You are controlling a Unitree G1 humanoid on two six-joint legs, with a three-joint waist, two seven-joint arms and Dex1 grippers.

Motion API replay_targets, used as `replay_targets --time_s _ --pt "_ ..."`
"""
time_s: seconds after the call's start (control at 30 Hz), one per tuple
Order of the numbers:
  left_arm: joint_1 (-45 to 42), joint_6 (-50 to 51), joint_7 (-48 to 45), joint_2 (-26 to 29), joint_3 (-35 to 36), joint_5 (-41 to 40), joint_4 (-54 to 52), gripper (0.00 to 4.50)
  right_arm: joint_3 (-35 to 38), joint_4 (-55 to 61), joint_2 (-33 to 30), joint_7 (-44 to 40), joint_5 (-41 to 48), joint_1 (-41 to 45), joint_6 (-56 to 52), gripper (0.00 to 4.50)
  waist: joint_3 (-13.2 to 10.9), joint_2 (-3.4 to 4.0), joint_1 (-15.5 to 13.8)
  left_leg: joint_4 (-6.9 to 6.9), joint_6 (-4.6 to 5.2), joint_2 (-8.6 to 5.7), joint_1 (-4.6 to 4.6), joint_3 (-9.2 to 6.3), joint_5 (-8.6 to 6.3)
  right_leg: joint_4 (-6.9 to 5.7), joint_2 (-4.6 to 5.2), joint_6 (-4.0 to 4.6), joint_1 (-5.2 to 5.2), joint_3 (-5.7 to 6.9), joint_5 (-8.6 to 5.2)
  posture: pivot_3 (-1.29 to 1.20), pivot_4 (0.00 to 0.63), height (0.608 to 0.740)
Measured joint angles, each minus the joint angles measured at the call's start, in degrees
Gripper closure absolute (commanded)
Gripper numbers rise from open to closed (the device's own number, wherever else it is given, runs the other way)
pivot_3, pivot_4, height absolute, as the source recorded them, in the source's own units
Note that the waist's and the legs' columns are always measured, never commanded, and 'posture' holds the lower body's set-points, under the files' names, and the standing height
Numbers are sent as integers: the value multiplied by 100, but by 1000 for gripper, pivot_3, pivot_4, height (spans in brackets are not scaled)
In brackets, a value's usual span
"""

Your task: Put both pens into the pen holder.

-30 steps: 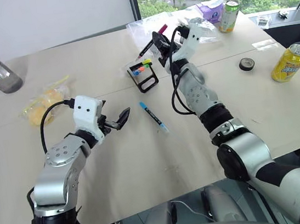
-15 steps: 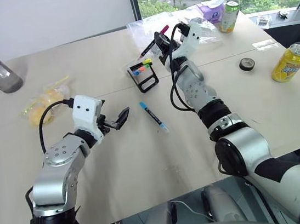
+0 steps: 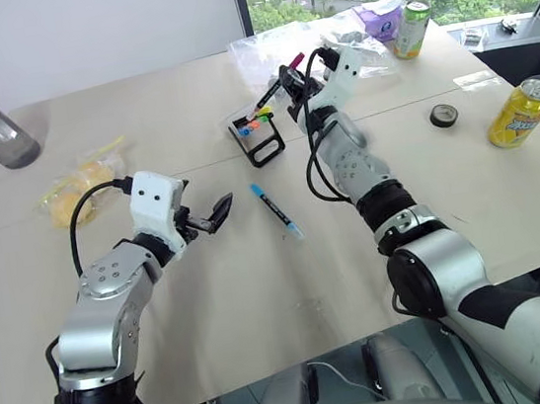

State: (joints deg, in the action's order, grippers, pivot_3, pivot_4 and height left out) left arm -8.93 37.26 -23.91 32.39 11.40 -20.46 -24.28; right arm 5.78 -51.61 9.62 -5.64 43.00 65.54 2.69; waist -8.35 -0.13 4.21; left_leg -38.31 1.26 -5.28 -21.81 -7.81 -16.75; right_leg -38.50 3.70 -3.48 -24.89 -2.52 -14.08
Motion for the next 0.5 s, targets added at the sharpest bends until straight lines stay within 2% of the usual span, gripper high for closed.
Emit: replay_targets --time_s 0.1,0.13,0.2,0.3,0.37,0.43,0.5 --pt "0 4 1 0 0 -1 -2 37 23 0 0 2 4 0 -8 4437 0 0 0 0 0 0 0 0 0 0 0 0 0 0 0 0 150 740" --pt "0 5 1 0 0 -1 -2 0 39 0 0 2 9 0 -19 3647 0 0 -1 0 0 0 0 0 0 0 0 0 0 0 0 0 150 740" --pt "-1 6 0 1 0 -1 -2 0 51 0 0 1 10 0 -69 3113 0 0 0 0 0 0 0 0 0 0 0 0 0 0 0 0 150 740" --pt "-2 7 0 1 0 -1 -2 0 78 0 0 -7 13 0 -132 1884 0 0 0 0 0 0 0 0 0 0 0 0 0 0 0 0 150 740" --pt "-9 7 0 1 0 -1 -2 0 83 0 0 -26 13 0 -171 832 0 0 0 0 0 0 0 0 0 0 0 0 0 0 0 0 150 740" --pt "-30 6 0 1 0 -1 -2 0 78 0 0 -41 9 0 -214 20 0 0 0 0 0 0 0 0 0 0 0 0 0 0 0 0 150 740" --pt "-39 6 0 1 0 -1 -2 0 77 1 0 -50 3 0 -226 20 0 0 1 0 0 0 0 0 0 0 0 0 0 0 0 0 150 740"
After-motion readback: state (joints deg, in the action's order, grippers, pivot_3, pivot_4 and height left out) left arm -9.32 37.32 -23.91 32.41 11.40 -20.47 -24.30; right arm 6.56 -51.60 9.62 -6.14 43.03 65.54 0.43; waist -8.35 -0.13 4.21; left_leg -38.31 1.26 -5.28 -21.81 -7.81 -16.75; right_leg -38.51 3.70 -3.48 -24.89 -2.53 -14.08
